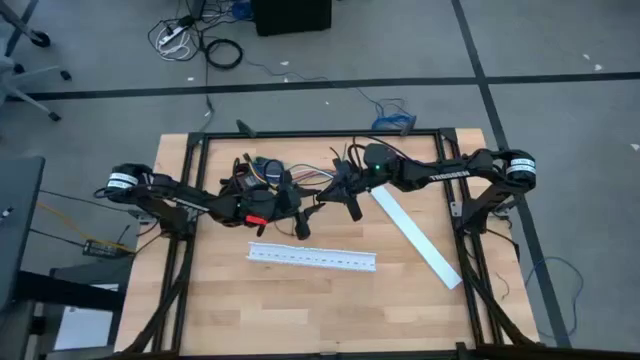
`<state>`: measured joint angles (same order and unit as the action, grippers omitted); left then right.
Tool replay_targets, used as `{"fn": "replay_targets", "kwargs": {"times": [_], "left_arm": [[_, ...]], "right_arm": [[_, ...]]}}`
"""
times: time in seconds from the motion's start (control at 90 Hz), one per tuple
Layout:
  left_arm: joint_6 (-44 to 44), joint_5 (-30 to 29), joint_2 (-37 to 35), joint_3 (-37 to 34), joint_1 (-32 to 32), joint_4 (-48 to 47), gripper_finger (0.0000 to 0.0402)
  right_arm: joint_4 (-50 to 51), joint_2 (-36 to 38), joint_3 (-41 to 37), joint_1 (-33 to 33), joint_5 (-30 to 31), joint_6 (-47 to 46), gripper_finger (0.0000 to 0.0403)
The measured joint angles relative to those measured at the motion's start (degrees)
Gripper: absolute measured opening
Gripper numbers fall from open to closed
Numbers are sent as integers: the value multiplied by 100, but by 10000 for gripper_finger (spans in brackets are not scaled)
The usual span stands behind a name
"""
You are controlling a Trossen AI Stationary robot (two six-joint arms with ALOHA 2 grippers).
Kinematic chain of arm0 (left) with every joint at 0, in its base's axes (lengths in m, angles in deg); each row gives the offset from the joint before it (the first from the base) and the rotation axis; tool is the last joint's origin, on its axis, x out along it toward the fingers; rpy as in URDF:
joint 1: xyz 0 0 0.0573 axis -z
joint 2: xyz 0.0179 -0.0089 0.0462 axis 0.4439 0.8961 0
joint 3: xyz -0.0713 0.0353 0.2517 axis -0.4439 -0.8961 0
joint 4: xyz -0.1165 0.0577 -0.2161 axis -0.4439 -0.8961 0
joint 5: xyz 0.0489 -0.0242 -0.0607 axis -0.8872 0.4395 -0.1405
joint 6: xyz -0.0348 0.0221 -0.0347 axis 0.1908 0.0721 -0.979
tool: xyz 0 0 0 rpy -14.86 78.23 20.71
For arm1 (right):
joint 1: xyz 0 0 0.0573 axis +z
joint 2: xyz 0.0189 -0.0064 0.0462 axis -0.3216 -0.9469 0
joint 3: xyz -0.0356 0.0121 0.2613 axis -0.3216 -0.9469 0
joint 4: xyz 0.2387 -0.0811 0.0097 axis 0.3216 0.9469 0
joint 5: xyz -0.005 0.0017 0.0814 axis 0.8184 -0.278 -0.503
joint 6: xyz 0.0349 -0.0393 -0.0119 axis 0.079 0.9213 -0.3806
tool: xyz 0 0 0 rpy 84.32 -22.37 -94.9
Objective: Ziptie cables
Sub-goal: Wrap the cable wires with the black zip tie
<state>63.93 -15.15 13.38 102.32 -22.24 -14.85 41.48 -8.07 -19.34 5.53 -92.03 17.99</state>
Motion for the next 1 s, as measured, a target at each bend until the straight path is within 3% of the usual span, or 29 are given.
{"fn": "replay_targets", "kwargs": {"times": [0.467, 1.0], "left_arm": [[13, -1, 0, 0, 0, 5, 86], [13, -10, 0, 0, 0, 24, 53]], "right_arm": [[-2, 1, 0, -120, 7, 13, 0], [33, 0, 0, -118, 0, 33, 0]]}}
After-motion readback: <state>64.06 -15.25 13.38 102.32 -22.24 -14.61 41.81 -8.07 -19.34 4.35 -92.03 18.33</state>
